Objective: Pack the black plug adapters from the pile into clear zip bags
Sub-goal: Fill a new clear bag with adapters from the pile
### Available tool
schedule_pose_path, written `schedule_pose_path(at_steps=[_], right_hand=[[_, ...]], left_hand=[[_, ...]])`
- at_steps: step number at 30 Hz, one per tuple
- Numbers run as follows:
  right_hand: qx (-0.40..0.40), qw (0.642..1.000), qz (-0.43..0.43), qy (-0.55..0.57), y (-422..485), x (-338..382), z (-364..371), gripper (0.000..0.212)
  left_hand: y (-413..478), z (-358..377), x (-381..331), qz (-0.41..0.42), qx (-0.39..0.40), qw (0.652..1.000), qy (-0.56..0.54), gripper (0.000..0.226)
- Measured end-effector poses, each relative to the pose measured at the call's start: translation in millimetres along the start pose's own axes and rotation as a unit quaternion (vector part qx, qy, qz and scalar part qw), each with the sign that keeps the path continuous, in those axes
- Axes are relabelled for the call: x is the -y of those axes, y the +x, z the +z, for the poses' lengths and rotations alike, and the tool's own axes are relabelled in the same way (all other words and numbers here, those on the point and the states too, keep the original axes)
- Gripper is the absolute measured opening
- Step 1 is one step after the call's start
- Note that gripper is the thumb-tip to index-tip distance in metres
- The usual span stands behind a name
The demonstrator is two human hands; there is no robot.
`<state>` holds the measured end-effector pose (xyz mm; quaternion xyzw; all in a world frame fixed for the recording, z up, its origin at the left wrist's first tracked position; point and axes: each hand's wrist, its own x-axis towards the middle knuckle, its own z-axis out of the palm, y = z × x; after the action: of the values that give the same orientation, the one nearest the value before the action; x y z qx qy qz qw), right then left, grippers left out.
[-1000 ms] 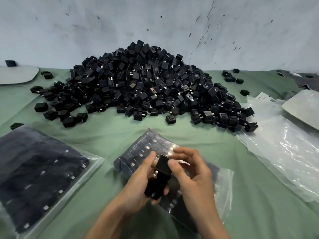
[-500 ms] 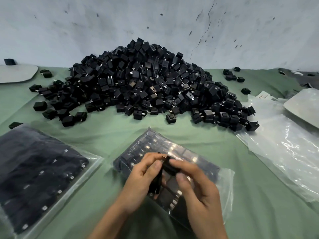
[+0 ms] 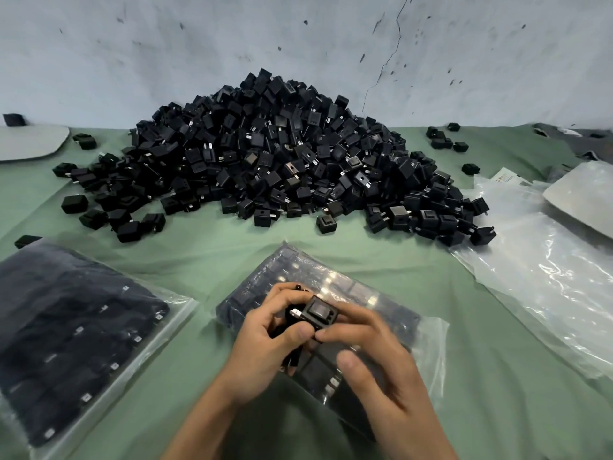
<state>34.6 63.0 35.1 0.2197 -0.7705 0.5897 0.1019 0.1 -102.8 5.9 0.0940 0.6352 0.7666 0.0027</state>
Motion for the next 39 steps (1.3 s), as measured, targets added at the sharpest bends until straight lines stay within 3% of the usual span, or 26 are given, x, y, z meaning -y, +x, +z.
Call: schedule_pose_path(at_steps=[6,10,14,17,21,26,30,35,39], right_hand=[[0.053,0.983,-0.058,-0.167,-1,-3,-17,0.025],[0.063,0.974,-0.081,-0.201,-3,-2,-21,0.028],[0.027,0.986,-0.054,-0.155,-12,-5,-38,0.026],[-0.043,0.986,-0.004,-0.162,-30,-15,-77,0.024],[-0.098,0.965,0.073,-0.233,-62,-38,-124,0.024],[-0.035,0.961,0.100,-0.256,-92,-55,-124,0.027],[0.014,0.968,0.069,-0.241,-85,-56,-100,0.027],[0.061,0.972,0.026,-0.223,-61,-57,-79,0.030],[0.148,0.928,-0.068,-0.334,-56,-63,-79,0.040]], left_hand=[[-1,0,0,-0.018,0.018,1.000,-0.005,0.073],[-2,0,1,-0.025,0.025,0.999,0.000,0.077],[-4,0,5,-0.006,0.027,0.999,-0.024,0.067],[-2,-11,1,0.001,-0.021,0.992,-0.121,0.064],[3,-32,-7,0.025,-0.103,0.956,-0.274,0.063],[4,-34,-6,0.027,-0.127,0.953,-0.273,0.064],[5,-32,-5,0.038,-0.114,0.967,-0.223,0.057],[6,-41,-5,0.046,-0.136,0.954,-0.262,0.060],[8,-53,-4,0.072,-0.175,0.936,-0.296,0.062]])
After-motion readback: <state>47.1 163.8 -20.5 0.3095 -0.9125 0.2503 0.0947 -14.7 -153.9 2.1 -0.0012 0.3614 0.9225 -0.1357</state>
